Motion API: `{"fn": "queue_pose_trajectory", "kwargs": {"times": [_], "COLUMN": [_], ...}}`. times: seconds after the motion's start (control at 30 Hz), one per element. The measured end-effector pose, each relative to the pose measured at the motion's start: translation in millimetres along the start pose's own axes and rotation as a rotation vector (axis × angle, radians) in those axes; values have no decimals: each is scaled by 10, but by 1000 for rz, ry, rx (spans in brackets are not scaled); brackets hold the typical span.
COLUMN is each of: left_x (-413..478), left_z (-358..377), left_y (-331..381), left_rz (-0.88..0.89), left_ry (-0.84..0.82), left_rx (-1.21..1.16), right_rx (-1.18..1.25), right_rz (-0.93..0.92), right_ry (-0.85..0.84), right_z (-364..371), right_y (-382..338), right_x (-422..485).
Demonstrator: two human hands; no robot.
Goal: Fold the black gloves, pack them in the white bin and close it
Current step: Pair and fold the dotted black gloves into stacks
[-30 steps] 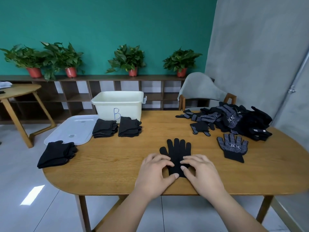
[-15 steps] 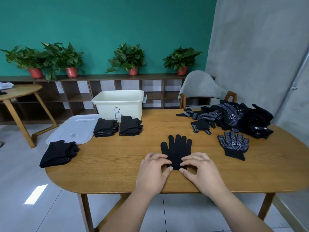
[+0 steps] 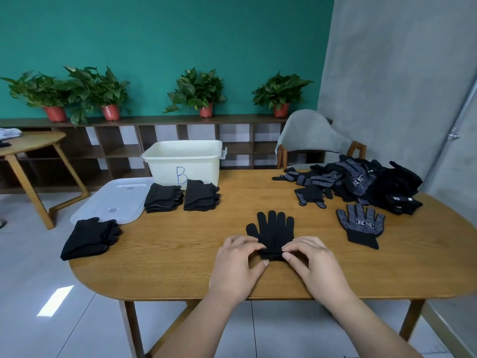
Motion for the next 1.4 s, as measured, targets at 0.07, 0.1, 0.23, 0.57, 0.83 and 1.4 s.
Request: {"fn": "queue_pose_trajectory", "kwargs": {"times": [0.07, 0.1, 0.23, 0.57, 0.83, 1.4], "left_x": [-2, -1, 2, -23, -56, -65], "left_z": [-12, -12, 11, -61, -42, 80], "left_y": [-19, -27, -32, -32, -23, 45], "left_rz": [-10, -17, -6, -66, -73, 49], "left_ry": [25, 30, 11, 36, 5, -98], "left_rx": [-7, -12, -64, -90, -246, -106], "right_rx": [15, 19, -53, 122, 402, 16], "right_rz": [-17, -21, 17, 217, 341, 333], "right_ry": [-14, -27, -113, -19, 64, 117], "right_z": [-11, -5, 75, -75, -183, -108], "right_y": [-44, -59, -20, 124, 136, 234], "right_x": [-8, -8, 5, 2, -6, 0]}}
Point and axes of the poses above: each hand's wrist, its own x-axis towards the middle knuckle, its own z-axis out of the palm, y = z × x, the point moved 8 cm from there along x, towards the middle knuckle
